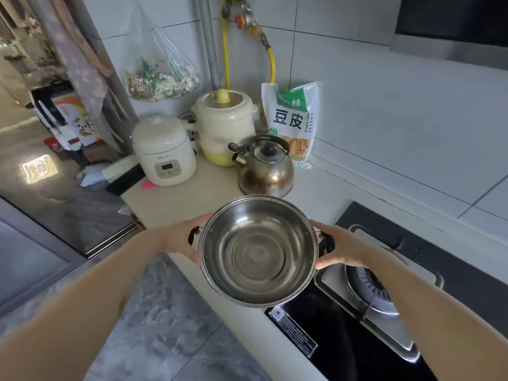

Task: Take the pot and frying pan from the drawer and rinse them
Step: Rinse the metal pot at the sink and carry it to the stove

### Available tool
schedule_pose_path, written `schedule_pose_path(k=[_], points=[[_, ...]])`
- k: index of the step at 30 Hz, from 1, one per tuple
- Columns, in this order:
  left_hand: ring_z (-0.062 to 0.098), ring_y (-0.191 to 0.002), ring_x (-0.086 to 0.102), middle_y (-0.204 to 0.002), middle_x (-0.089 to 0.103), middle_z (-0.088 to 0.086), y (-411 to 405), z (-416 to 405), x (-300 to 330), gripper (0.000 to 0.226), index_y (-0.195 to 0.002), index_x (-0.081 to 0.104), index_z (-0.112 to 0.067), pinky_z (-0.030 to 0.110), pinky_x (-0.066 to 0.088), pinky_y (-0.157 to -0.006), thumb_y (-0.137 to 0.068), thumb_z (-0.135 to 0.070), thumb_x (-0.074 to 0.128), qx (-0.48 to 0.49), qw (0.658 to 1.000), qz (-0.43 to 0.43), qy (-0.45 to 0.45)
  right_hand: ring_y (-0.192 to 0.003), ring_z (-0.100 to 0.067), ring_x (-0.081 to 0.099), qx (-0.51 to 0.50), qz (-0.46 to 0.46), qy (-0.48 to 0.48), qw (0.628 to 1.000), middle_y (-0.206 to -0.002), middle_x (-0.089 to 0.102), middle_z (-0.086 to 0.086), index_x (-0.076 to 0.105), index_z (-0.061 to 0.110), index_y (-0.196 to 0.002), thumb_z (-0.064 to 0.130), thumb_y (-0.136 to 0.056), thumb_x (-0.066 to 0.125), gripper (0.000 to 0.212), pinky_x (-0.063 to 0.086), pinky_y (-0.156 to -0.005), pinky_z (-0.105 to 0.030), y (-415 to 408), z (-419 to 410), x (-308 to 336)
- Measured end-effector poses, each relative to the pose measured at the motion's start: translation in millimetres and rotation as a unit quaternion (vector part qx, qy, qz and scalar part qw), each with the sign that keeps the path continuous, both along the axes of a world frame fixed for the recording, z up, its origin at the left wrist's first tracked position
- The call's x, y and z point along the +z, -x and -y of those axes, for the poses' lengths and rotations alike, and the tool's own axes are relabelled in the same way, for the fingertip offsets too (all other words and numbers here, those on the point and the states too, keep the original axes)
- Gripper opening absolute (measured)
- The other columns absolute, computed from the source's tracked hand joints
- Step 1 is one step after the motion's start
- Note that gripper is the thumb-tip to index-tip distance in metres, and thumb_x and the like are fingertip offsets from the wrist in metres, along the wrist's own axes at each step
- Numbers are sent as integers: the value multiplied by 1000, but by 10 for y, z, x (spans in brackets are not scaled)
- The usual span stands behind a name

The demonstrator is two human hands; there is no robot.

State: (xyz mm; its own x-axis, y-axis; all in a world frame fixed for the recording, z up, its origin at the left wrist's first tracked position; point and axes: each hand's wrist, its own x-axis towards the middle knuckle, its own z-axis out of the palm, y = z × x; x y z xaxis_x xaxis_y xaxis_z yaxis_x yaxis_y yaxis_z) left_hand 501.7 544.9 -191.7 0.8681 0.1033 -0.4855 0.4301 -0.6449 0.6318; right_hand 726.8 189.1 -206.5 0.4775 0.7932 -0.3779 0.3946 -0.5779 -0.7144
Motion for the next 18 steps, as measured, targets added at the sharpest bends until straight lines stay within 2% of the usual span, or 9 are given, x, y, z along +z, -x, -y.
schedule_pose_path(k=[2,4,7,9,11,12,13,15,18], points=[[12,-144,30,-158,27,-13,-54,-22,-44,128,-157,8,-31,41,27,-119,-63,-17,93,-9,1000,-3,-1,-122,-14,53,-4,3,17,1000,-128,60,5,28,47,-150,39,-55,88,113,37,-110,-38,-3,-10,-53],[12,-144,30,-158,29,-11,-95,-50,-73,128,-157,9,-30,43,26,-120,-63,-15,94,-11,1000,-6,3,-127,-13,48,-3,5,28,1000,-131,59,10,28,46,-150,43,-52,87,114,35,-110,-36,-7,-21,-106],[10,-144,31,-155,35,-12,-137,-85,-114,125,-157,14,-29,40,25,-121,-62,-11,93,-17,1000,-4,3,-113,-8,58,-19,12,33,999,-118,66,17,29,75,-127,41,-54,88,101,38,-94,-12,-28,-26,-156],[10,-143,32,-154,36,-13,-169,-101,-122,126,-156,13,-31,37,25,-120,-61,-10,93,-11,1000,-10,-1,-106,-10,61,-31,12,31,999,-114,69,11,27,84,-117,42,-52,87,98,40,-79,-1,-44,-23,-185],[12,-142,32,-155,34,-12,-205,-118,-124,128,-157,10,-32,38,27,-119,-61,-12,93,-7,1000,-26,-12,-116,-10,57,-30,5,32,999,-120,64,17,25,73,-134,45,-51,87,108,38,-90,-11,-16,-40,-174],[12,-142,31,-155,33,-11,-222,-125,-129,129,-157,9,-31,39,27,-119,-61,-13,93,-8,999,-31,-16,-119,-5,54,-27,0,33,999,-120,60,26,23,70,-137,46,-51,87,110,36,-96,-18,-12,-46,-176],[12,-142,31,-155,33,-10,-235,-130,-131,129,-157,8,-31,37,27,-119,-61,-13,93,-11,999,-34,-17,-116,3,52,-27,-1,35,999,-116,59,35,23,76,-130,46,-51,87,107,35,-97,-21,-12,-48,-183],[10,-141,31,-153,34,-13,-255,-144,-139,130,-156,7,-33,32,28,-117,-61,-12,93,-16,999,-34,-17,-106,17,51,-31,0,37,999,-109,58,42,23,88,-112,45,-52,88,99,36,-90,-16,-13,-45,-199],[8,-139,32,-151,37,-13,-276,-161,-163,130,-156,6,-35,32,30,-117,-61,-12,92,-21,999,-34,-8,-106,12,56,-34,8,36,999,-112,64,33,27,85,-116,40,-55,88,98,39,-89,-14,-12,-50,-214]])
